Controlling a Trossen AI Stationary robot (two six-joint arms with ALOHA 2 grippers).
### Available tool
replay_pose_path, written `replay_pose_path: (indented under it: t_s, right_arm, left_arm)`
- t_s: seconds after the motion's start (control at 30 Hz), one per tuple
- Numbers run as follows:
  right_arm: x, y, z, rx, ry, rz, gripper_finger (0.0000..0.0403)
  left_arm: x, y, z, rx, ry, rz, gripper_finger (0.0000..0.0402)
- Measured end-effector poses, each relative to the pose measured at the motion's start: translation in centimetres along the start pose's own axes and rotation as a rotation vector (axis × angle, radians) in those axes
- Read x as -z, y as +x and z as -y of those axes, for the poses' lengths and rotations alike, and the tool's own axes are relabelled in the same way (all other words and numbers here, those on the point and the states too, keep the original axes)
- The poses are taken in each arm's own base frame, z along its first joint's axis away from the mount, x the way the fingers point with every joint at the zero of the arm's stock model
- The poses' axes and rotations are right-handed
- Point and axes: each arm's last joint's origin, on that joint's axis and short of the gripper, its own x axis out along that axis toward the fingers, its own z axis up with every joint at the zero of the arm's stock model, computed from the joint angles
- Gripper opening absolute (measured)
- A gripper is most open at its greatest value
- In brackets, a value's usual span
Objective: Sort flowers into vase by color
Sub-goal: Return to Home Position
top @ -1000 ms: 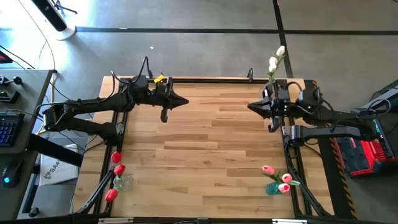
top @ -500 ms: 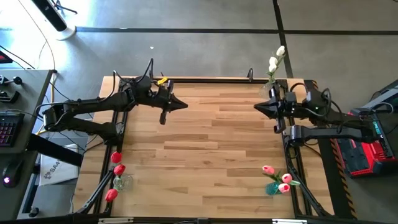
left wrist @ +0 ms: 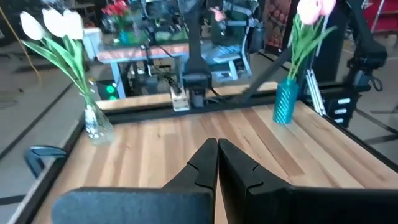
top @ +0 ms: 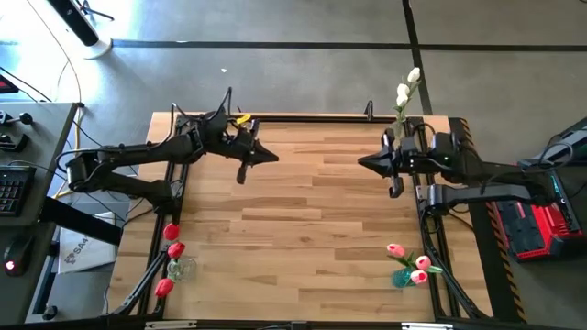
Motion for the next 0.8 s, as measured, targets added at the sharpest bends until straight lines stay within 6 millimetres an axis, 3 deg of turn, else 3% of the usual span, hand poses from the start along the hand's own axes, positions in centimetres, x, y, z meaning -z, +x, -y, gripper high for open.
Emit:
replay_pose_path:
  t_s: [0.5,0.8]
  right_arm:
    - [0.4,2.3,0.3,-0.048,0.039,0.034,0.0000]
    - [-1.2,-1.4,0.1,-0.008,0.037,0.087,0.0000]
  left_arm:
    - [1.0,2.5,0.1,0.039,-0.060,0.028,0.0000]
    - [-1.0,0.0,-0.2,-0.011,-0.065,0.106,0.0000]
